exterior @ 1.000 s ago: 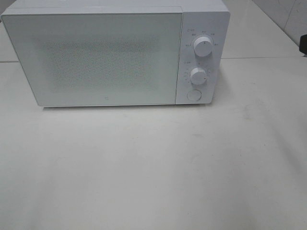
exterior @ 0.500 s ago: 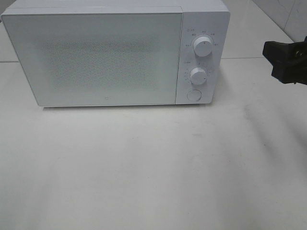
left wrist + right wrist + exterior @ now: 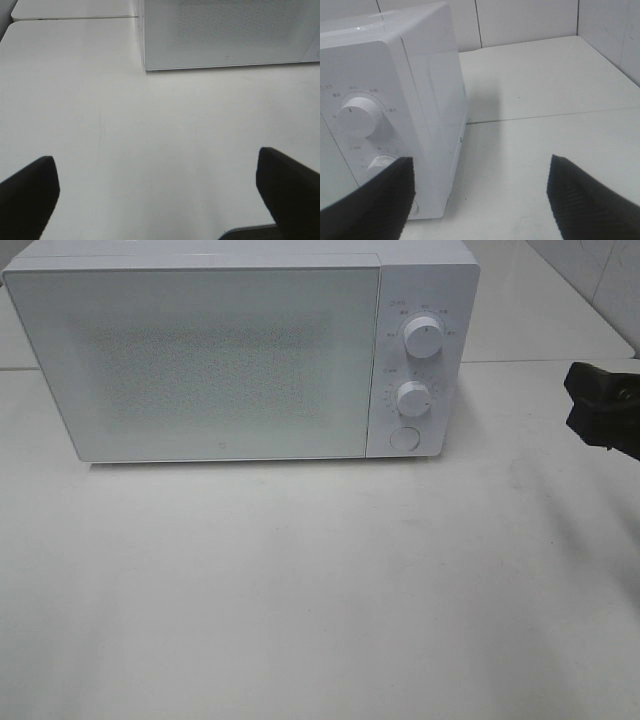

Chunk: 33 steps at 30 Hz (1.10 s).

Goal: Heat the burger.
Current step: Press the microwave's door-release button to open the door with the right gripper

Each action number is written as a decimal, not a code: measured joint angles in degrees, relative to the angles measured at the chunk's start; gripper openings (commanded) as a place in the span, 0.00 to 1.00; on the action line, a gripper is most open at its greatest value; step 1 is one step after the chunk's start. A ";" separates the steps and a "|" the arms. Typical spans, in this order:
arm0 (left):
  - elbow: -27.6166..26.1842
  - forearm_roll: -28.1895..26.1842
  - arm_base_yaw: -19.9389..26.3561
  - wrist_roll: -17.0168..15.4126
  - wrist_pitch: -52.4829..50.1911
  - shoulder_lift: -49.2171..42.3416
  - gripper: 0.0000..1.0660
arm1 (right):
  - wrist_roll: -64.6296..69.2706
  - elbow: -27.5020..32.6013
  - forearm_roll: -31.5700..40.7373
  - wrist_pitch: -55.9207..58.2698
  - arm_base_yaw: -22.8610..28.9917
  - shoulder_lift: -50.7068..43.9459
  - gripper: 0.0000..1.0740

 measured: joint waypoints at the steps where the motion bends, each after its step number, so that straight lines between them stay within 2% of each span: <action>1: 0.00 0.00 0.00 0.00 0.00 0.00 0.95 | 0.00 0.00 0.52 -0.23 0.00 0.74 0.67; 6: 0.00 0.00 0.00 0.00 0.00 0.00 0.95 | -0.29 0.00 2.18 -0.52 1.43 2.18 0.67; 8: 0.00 0.00 0.00 0.00 0.00 0.00 0.95 | -3.15 0.00 5.10 -1.43 4.87 3.72 0.67; 9: 0.00 0.00 0.00 0.00 0.00 0.00 0.95 | -3.15 0.00 5.10 -1.43 4.87 3.72 0.67; 11: 0.00 0.00 0.00 0.00 0.00 0.00 0.95 | -7.10 -0.06 9.28 -4.30 9.51 6.36 0.67; 12: 0.00 0.00 0.00 0.00 0.00 0.00 0.95 | -7.10 -0.06 9.28 -4.30 9.51 6.36 0.67; 15: 0.00 0.00 0.00 0.00 0.00 0.00 0.95 | -11.86 -0.11 17.13 -11.57 18.11 12.15 0.67; 18: 0.00 0.00 0.00 0.00 0.00 0.00 0.95 | -12.20 -0.11 18.62 -13.12 19.88 13.41 0.67; 19: 0.00 0.00 0.00 0.00 0.00 0.00 0.95 | -12.38 -0.17 21.14 -14.44 22.98 15.64 0.67; 21: 0.00 0.00 0.00 0.00 0.00 0.00 0.95 | -12.49 -0.17 22.17 -14.67 24.35 16.90 0.67; 22: 0.00 0.00 0.00 0.00 0.00 0.00 0.95 | -12.66 -0.29 24.81 -14.90 27.85 19.25 0.67; 24: 0.00 0.00 0.00 0.00 0.00 0.00 0.95 | -12.72 -0.46 26.13 -14.95 28.99 20.11 0.67; 27: 0.00 0.00 0.00 0.00 0.00 0.00 0.95 | -13.06 -3.38 31.05 -15.24 34.38 24.58 0.67; 33: 0.00 0.00 0.00 0.00 0.00 0.00 0.95 | -13.46 -6.36 33.23 -15.41 37.53 27.67 0.67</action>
